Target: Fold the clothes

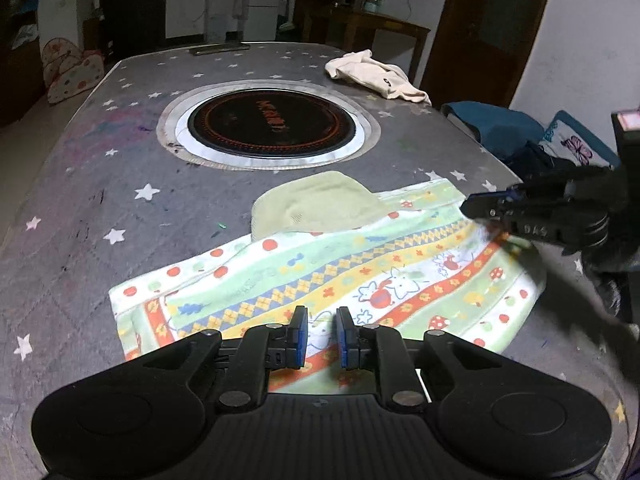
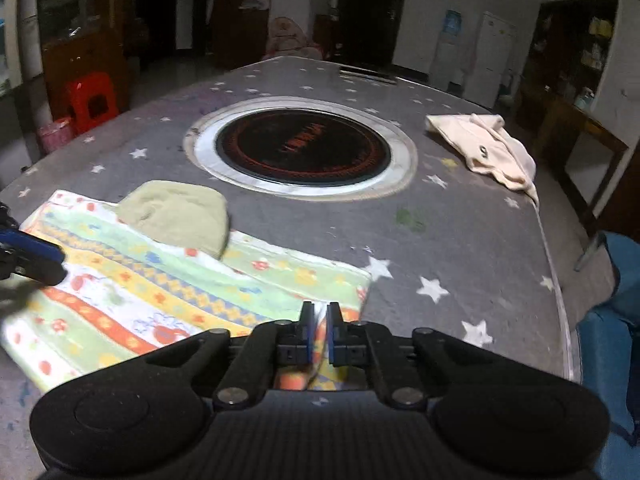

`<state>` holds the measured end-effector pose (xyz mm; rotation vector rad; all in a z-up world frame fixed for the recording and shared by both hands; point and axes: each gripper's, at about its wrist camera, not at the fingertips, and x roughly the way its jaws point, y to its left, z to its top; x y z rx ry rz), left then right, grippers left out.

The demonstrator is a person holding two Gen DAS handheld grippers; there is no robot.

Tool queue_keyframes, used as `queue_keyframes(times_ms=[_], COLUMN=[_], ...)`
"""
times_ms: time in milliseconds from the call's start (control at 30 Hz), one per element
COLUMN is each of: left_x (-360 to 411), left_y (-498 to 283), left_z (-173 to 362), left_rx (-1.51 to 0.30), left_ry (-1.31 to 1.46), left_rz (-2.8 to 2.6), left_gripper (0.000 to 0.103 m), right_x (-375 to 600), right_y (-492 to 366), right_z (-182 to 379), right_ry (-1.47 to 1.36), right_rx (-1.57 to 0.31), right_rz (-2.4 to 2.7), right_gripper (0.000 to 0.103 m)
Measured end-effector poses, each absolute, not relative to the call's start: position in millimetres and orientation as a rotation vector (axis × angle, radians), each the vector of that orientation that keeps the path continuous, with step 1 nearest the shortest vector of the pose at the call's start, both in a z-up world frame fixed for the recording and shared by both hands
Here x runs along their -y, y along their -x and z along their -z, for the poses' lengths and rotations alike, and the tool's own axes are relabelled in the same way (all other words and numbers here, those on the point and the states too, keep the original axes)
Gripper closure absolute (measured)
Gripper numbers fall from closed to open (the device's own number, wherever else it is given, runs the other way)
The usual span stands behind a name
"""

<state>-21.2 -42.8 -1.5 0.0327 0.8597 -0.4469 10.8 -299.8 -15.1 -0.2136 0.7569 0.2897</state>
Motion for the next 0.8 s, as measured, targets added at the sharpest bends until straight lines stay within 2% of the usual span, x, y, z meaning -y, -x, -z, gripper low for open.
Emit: queue_keyframes(times_ms=[167, 433, 567, 800], left_x=[52.8, 75.9, 77.4, 62.6], left_y=[41.6, 72.4, 69.3, 74.0], left_z=[-15.0, -9.9, 12.0, -0.5], left_rx=[-0.822, -0.831, -0.874, -0.858], left_ry=[-0.049, -0.086, -0.089, -0.059], left_rz=[0.516, 0.623, 0.604, 0.578], left_gripper=[0.086, 0.086, 0.084, 0.084], right_x=[291.6, 263.1, 261.0, 278.1], right_y=[22.6, 76.0, 75.0, 71.7], right_z=[-11.0, -4.3, 14.4, -3.8], right_ry=[0.215, 0.304, 0.294, 0.270], right_rx=[-0.727, -0.766, -0.800, -0.766], right_rz=[-0.426, -0.618, -0.609, -0.548], right_gripper=[0.081, 0.081, 0.081, 0.081])
